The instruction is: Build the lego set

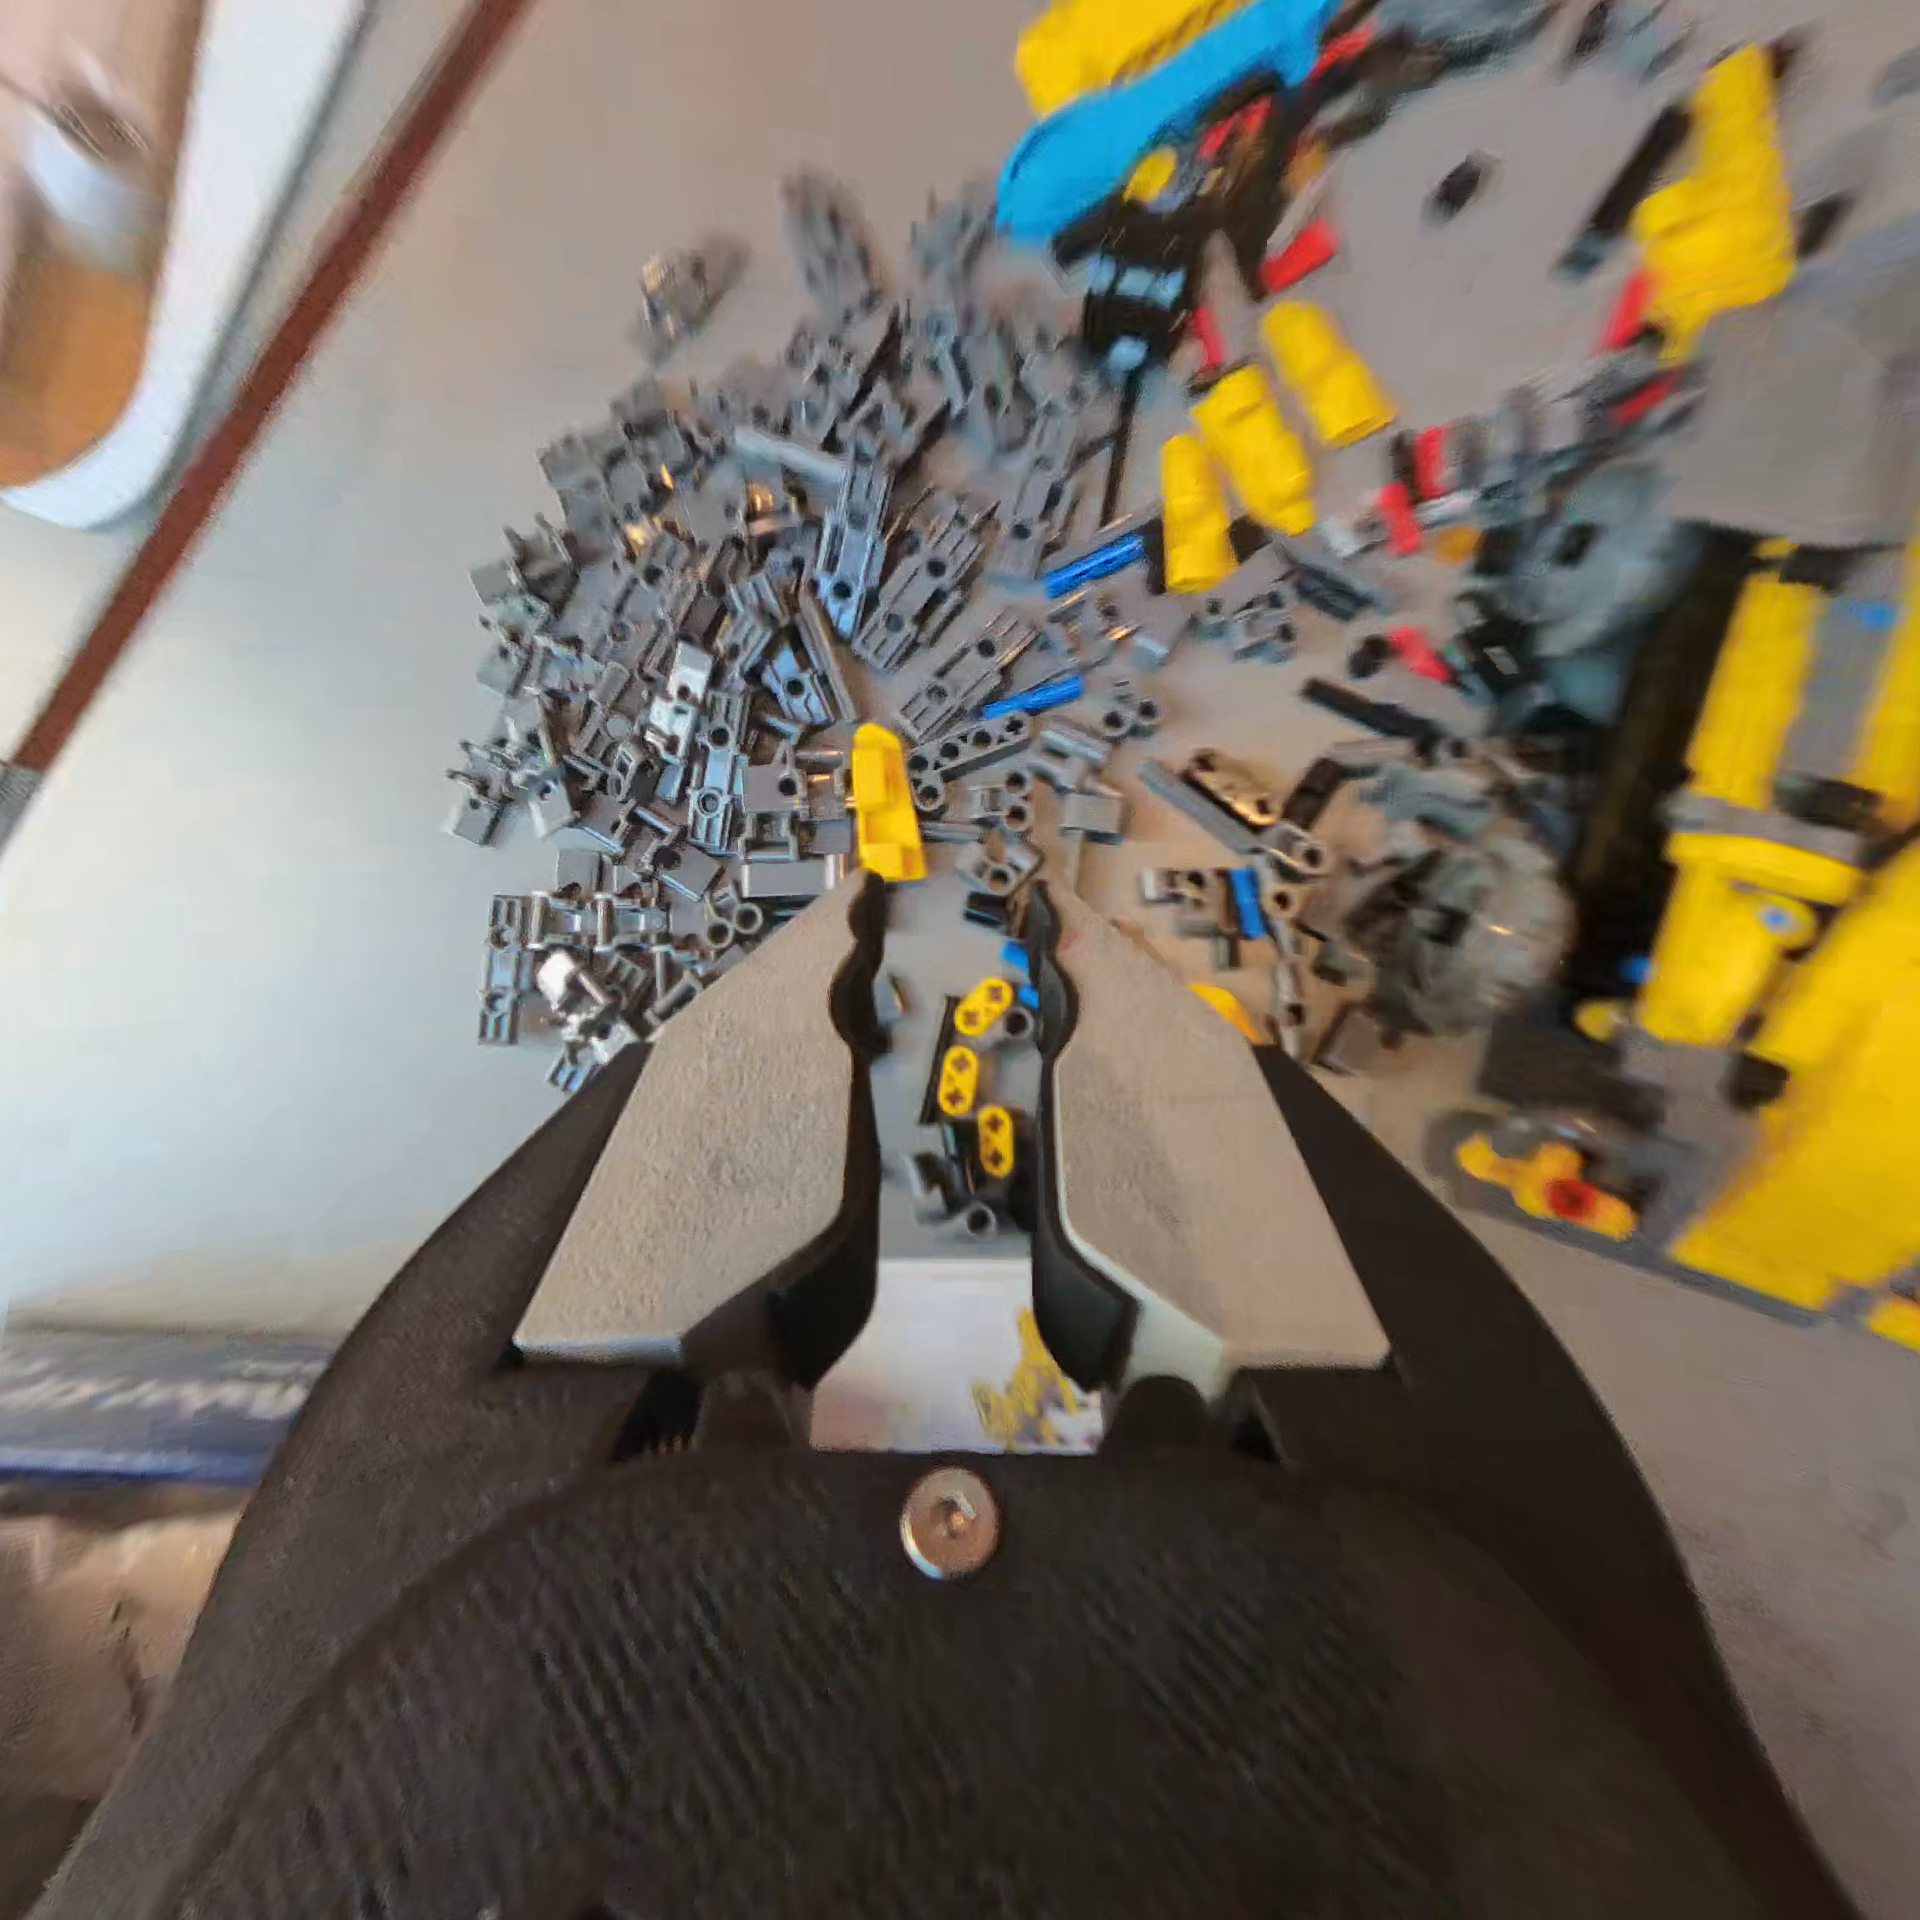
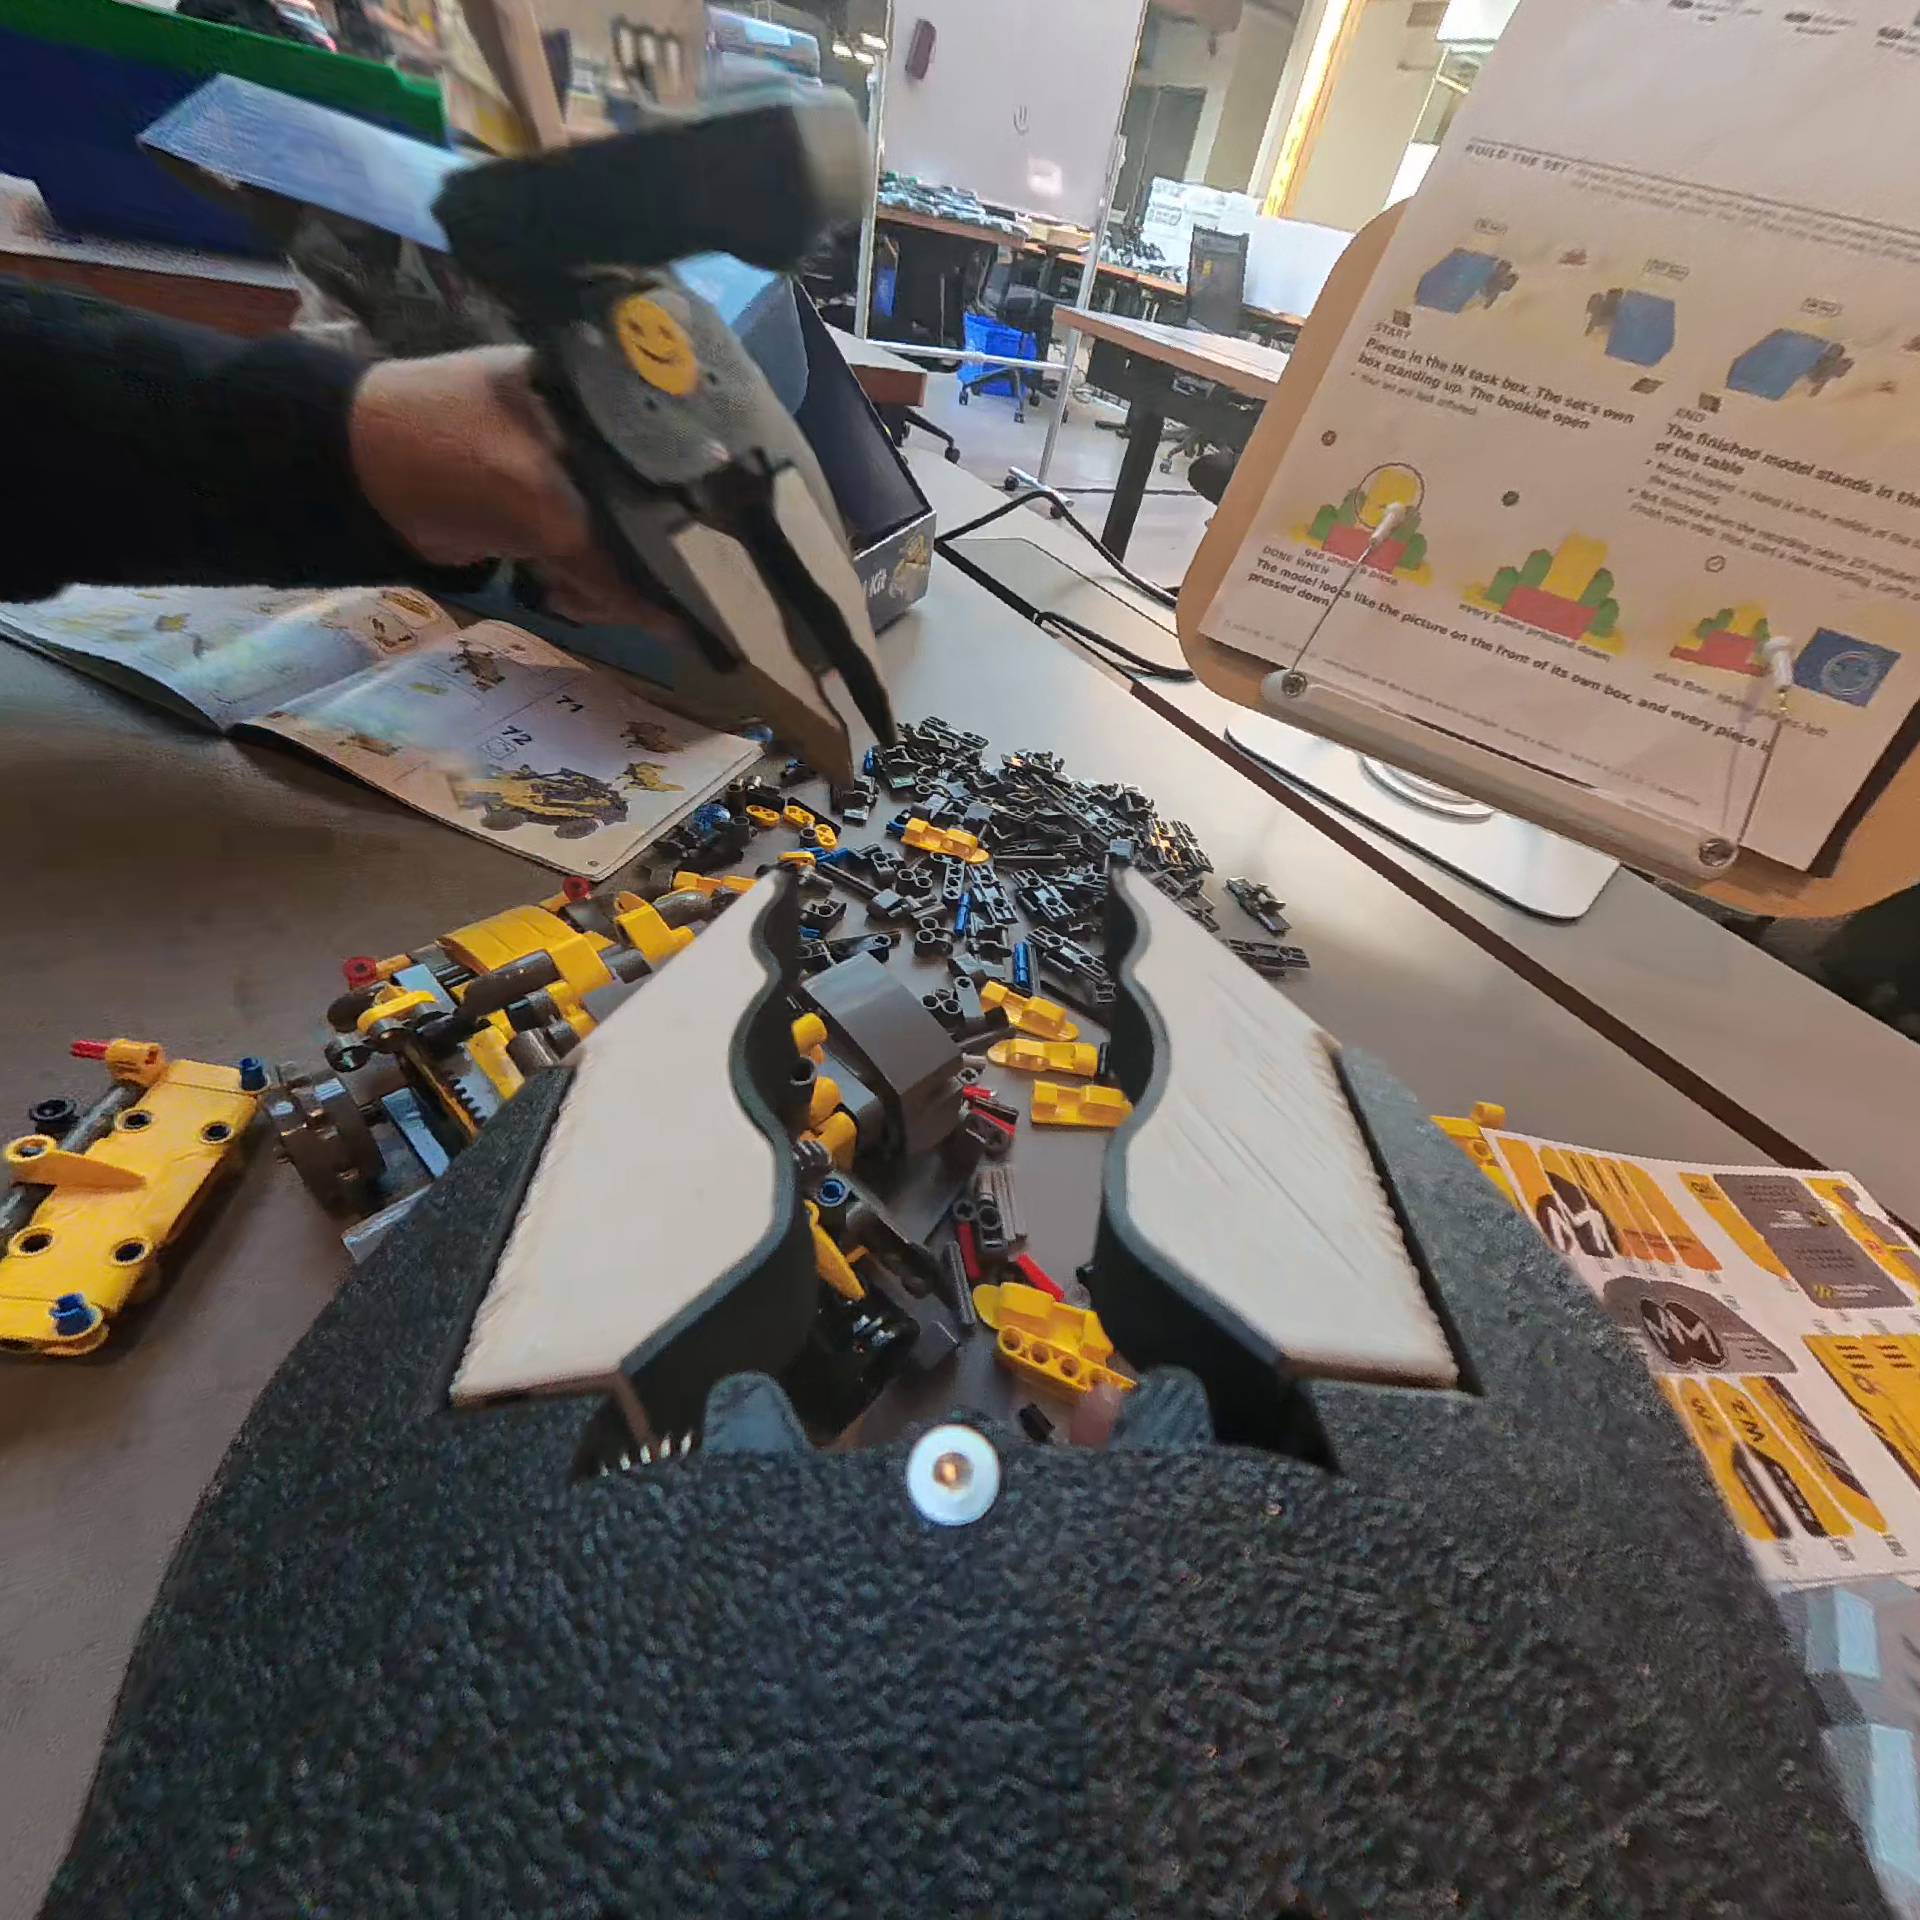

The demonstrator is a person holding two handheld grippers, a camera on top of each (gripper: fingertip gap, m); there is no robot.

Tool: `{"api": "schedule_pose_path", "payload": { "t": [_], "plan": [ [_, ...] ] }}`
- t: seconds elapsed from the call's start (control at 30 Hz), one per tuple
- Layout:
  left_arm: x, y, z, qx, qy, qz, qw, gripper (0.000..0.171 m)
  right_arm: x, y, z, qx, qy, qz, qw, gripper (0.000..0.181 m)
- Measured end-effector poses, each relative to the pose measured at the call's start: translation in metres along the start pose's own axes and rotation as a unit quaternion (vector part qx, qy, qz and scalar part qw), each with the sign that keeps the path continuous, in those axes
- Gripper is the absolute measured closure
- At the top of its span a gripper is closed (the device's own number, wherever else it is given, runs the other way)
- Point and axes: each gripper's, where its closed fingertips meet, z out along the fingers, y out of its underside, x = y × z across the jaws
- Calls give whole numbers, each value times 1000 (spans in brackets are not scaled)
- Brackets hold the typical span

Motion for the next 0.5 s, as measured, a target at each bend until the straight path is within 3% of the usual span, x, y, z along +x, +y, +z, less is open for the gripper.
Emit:
{"api": "schedule_pose_path", "payload": {
  "t": [0.1, 0.27, 0.37, 0.5],
  "plan": [
    [-8, 8, 31, -60, 26, -13, 998, 150, 4, 0, -3, -3, 14, -10, 1000, 123],
    [-25, 13, 47, -96, -6, 20, 995, 164, 9, -8, -11, 20, 14, 5, 1000, 124],
    [-20, 13, 51, -92, 11, 25, 995, 167, 12, -10, -14, 26, 15, 10, 1000, 125],
    [-20, 7, 45, -67, -22, 60, 996, 167, 13, -7, -12, 21, 14, 17, 1000, 125]
  ]
}}
